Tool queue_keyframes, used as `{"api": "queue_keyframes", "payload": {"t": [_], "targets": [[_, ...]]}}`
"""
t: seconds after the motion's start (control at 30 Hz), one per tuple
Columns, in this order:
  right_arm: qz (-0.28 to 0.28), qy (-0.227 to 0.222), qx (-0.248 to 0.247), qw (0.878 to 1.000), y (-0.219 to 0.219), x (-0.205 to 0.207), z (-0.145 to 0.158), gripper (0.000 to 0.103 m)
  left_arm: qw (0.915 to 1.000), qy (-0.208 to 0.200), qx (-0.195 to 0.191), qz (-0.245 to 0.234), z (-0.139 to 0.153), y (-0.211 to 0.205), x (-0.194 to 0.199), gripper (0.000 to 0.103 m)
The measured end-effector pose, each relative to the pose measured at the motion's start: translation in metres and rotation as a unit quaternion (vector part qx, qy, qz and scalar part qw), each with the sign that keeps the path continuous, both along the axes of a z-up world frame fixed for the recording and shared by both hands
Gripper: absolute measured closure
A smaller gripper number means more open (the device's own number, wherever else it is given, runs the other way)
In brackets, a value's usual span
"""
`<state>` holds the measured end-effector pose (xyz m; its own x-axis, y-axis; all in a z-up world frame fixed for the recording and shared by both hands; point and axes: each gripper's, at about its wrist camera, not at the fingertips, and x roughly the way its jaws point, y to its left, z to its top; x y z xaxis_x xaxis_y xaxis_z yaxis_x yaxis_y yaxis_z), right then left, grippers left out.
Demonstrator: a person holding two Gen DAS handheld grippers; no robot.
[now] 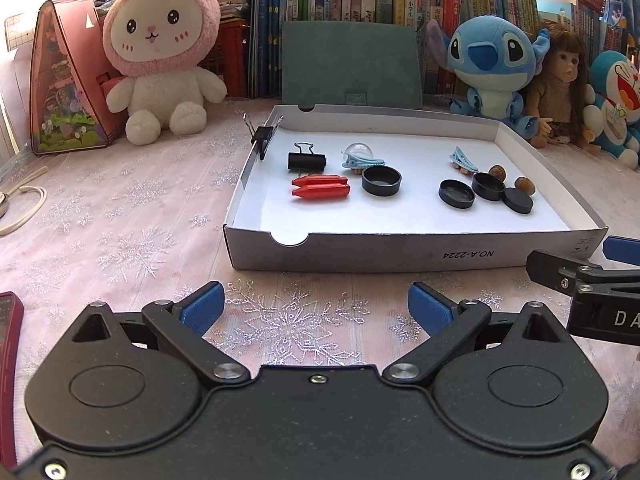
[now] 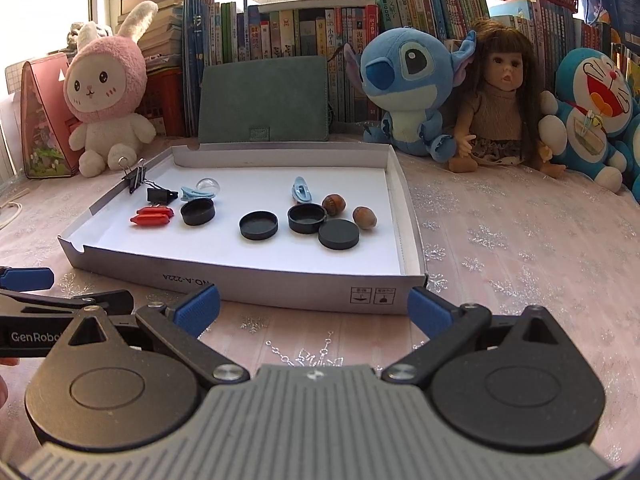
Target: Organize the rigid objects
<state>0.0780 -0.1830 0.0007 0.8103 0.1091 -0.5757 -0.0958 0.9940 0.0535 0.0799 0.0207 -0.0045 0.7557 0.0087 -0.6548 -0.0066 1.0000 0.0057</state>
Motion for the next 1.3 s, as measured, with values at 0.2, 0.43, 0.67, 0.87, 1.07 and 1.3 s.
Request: {"api": "queue_keyframes", "payload": {"t": [0.2,0.43,0.67,0.87,1.07,1.3], "targets": [[-0.004,0.022,-0.012,1.0,0.005,0.009,-0.01,0.0,1.0,-0.002,0.004,0.004,-0.006,0.001,0.005,0.004],[-0.01,0.033,-0.011,0.999,0.007,0.014,-0.018,0.0,0.9999,-0.009,0.005,0.007,-0.01,0.003,0.01,0.001],[-0.015,0.04,-0.014,0.999,0.008,0.021,-0.019,0.0,0.9999,-0.009,0.004,0.007,-0.011,0.003,0.009,0.0],[-0.014,0.04,-0.013,0.999,0.008,0.021,-0.02,0.0,0.9999,-0.009,0.004,0.007,-0.011,0.003,0.009,0.0],[-0.014,0.04,-0.012,0.999,0.008,0.02,-0.02,0.0,0.9999,-0.009,0.005,0.008,-0.01,0.003,0.009,0.0],[-0.014,0.04,-0.014,0.999,0.008,0.02,-0.02,0.0,0.9999,-0.009,0.007,0.008,-0.011,0.002,0.009,0.0]]}}
